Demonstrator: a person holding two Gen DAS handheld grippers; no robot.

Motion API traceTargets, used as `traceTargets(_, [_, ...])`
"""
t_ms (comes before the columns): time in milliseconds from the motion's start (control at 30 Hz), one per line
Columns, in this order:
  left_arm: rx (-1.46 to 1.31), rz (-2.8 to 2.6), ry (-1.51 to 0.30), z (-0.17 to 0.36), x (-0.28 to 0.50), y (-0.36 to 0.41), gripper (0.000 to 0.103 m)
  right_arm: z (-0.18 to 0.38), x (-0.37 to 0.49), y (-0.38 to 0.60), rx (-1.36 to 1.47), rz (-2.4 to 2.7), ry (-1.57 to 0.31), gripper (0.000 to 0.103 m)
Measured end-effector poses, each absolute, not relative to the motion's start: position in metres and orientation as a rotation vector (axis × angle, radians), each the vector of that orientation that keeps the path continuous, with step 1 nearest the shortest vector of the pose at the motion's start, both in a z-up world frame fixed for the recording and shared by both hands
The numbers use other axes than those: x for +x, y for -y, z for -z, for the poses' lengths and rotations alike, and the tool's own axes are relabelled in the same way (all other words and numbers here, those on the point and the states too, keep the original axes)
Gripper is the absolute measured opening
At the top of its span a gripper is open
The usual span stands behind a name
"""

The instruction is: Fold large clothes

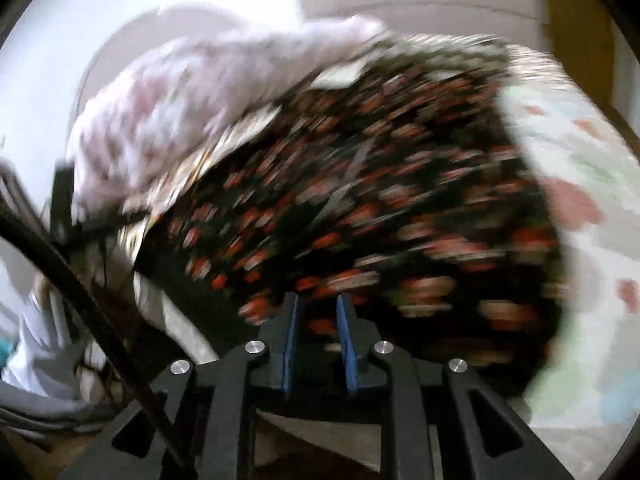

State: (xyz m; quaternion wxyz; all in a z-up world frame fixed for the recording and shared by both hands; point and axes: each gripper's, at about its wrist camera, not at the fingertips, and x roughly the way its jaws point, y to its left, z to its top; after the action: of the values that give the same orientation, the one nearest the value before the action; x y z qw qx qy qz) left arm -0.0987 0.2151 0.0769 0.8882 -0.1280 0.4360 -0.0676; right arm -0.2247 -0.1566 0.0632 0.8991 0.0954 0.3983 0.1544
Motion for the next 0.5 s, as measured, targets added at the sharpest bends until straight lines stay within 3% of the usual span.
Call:
traceTargets(67, [-0.271, 0.163, -0.929, -0.069, -0.089, -0.207, 0.062, -0.070, -0.238, 0.202, 0.271, -0.200, -0.763, 0.052])
traceTargets(233, [-0.277, 0.223, -0.999, -0.043, -0.068, -0.197, 0.063, -0.046, -0.249, 0.277, 0.424, -0.051, -0.757, 0.052])
traceTargets(400, [-0.325, 0.308, -1.002, -0.037, -0.062, -0.192, 0.073, -0.009, -0.238, 0.281, 0.529, -0.187, -0.799, 0.052])
traceTargets(500, [-0.380, 0.381, -1.019, -0.035, -0.059, -0.188, 0.074, 0.011, -0.216, 0.277, 0.555, -0.214, -0.821, 0.052])
